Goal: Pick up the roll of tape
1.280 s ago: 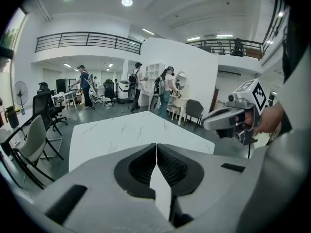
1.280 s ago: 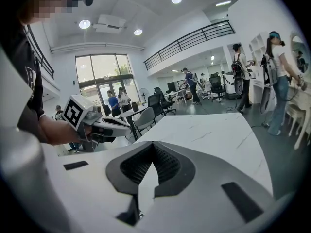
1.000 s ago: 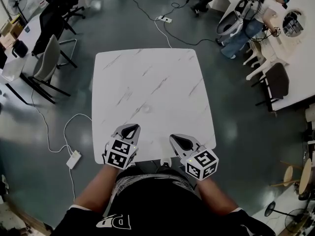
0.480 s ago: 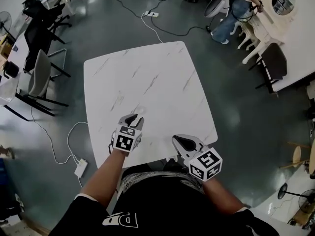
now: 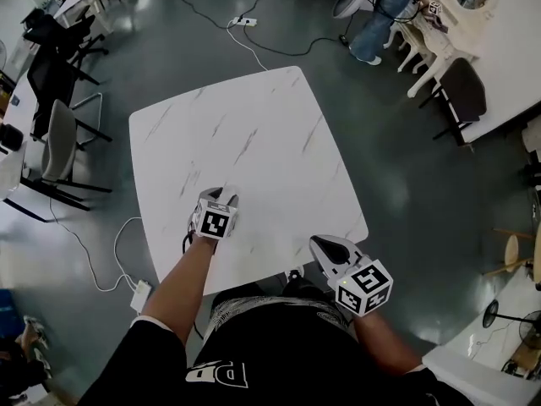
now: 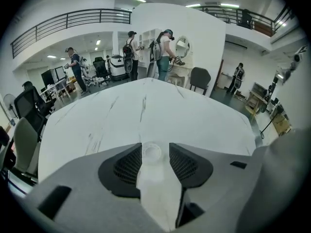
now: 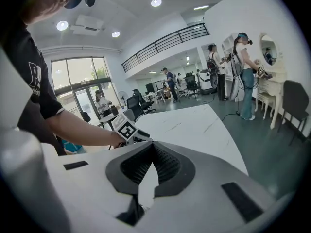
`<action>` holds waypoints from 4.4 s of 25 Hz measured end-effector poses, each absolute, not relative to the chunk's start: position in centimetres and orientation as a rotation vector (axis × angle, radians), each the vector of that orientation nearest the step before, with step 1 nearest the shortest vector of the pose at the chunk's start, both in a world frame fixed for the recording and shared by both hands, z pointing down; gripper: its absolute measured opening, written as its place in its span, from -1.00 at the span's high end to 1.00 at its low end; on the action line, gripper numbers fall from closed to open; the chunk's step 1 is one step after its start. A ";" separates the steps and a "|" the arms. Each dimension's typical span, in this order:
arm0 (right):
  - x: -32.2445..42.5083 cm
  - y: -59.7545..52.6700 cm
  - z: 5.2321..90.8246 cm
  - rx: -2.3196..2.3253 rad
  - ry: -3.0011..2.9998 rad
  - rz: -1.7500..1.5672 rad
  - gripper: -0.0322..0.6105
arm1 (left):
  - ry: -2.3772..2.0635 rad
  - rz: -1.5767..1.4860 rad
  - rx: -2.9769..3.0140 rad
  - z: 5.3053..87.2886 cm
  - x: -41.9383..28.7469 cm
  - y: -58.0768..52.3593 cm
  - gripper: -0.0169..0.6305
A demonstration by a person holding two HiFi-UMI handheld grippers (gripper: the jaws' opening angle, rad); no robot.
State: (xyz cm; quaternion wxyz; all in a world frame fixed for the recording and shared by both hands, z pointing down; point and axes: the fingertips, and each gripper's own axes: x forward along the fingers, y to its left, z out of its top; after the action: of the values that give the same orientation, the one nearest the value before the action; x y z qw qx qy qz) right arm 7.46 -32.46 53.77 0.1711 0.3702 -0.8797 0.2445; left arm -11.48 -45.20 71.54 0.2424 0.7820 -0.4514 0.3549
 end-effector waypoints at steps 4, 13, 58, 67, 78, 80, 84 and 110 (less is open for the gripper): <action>8.5 -32.7 53.9 1.077 -2.477 0.702 0.89 | -1.214 1.002 2.113 72.8 -11.5 -46.0 0.33; 9.7 -33.0 54.2 1.085 -2.447 0.706 0.89 | -1.203 0.987 2.077 75.3 -11.5 -46.9 0.25; 8.0 -33.5 51.8 0.686 -2.668 0.540 0.89 | -1.496 0.507 2.056 58.8 -10.8 -38.3 0.30; 6.6 -32.1 51.7 0.537 -2.711 0.484 0.89 | -1.568 0.377 2.046 55.6 -9.5 -30.9 0.30; 3.9 -29.9 50.2 0.497 -2.747 0.434 0.89 | -1.587 0.334 2.176 49.7 -9.0 -26.7 0.30; 3.2 -29.3 49.9 0.522 -2.742 0.432 0.89 | -1.560 0.331 2.207 49.1 -8.9 -26.0 0.30; 1.7 -27.3 48.9 0.591 -2.738 0.422 0.89 | -1.503 0.309 2.262 47.6 -9.4 -23.9 0.30; -3.0 -10.9 45.5 0.916 -2.707 0.343 0.89 | -1.282 0.343 2.499 45.2 -14.4 -8.8 0.30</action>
State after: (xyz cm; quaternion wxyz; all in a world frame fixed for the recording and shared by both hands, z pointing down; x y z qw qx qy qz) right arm -3.02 -10.89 45.48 0.1311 0.3153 -0.9324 0.1182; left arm -14.43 -8.79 45.22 0.1556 0.8725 -0.4475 0.1196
